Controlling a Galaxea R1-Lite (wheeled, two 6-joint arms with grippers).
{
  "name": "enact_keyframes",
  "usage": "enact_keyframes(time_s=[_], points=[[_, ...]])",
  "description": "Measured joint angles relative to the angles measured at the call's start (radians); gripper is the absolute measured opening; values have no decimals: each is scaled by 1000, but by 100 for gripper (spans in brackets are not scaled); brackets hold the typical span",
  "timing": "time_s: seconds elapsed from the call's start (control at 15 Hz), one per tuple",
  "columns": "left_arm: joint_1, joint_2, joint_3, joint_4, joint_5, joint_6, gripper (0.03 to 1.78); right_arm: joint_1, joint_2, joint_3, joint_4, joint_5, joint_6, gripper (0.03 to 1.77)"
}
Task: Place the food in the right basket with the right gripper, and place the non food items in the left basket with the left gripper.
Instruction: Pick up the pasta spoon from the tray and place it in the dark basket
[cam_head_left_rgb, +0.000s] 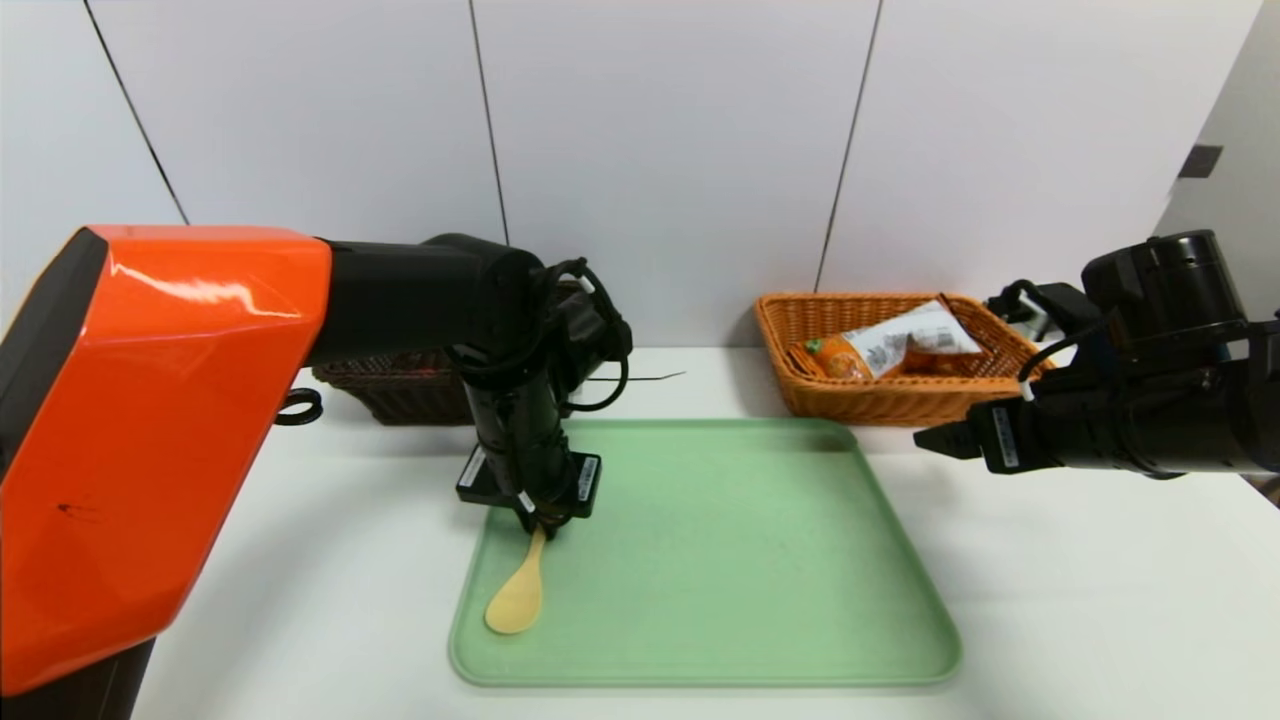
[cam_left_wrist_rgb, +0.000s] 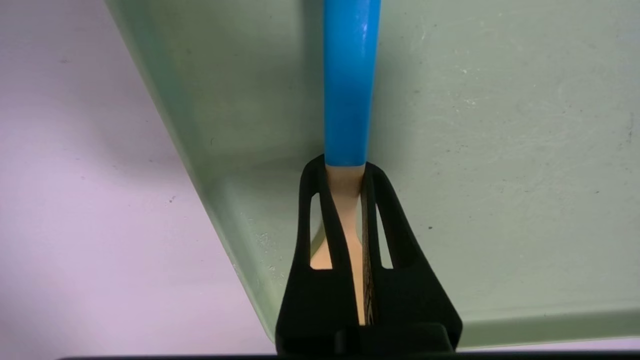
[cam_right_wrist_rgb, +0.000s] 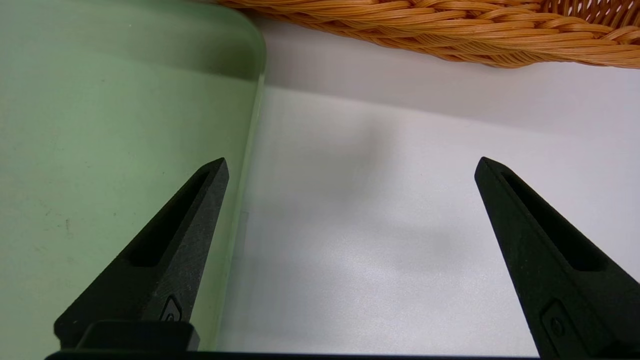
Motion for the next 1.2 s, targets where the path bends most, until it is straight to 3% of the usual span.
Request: enact_keyframes(time_s=[0.6, 1.0, 1.2], points=[[-103, -108, -30, -26, -31, 87, 10, 6, 9, -2, -1, 0, -1, 170], [-133, -227, -29, -304, -29, 202, 10, 13, 13, -1, -1, 0, 0, 170], [-116, -259, -26, -489, 15, 195, 10, 14, 14, 0, -1, 0, 0, 170]])
